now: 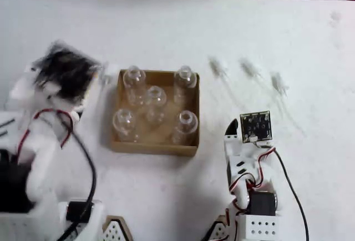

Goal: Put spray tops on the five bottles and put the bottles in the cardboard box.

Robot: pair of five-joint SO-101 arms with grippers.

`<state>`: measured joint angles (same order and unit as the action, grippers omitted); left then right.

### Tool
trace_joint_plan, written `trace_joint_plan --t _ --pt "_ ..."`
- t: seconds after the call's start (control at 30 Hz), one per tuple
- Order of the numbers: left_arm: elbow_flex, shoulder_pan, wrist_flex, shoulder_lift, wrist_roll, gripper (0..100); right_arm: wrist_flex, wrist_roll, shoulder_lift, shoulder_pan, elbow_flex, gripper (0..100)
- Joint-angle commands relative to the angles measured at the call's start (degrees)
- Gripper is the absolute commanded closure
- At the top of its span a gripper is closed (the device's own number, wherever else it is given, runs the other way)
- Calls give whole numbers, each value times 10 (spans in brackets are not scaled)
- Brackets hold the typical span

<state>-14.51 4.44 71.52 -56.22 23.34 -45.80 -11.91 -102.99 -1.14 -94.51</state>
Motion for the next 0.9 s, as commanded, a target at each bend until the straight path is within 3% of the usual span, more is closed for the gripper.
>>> trace_joint_plan --t 0.0,0.13,0.23,0.33,0.63,0.87 --pt "-161 -2 -264 -82 -198 980 15 -7 -4 0 5 834" --pt "-289 -22 -484 -94 -298 980 15 -7 -4 0 4 834" --pt "-356 -52 -621 -71 -306 980 15 -7 -4 0 4 834" --pt "-373 -80 -700 -29 -306 980 15 -7 -4 0 4 834" --pt "-291 -102 -742 132 -304 980 46 -8 -4 0 -11 836" --pt "-295 -101 -743 146 -304 980 58 -8 -4 0 -15 836"
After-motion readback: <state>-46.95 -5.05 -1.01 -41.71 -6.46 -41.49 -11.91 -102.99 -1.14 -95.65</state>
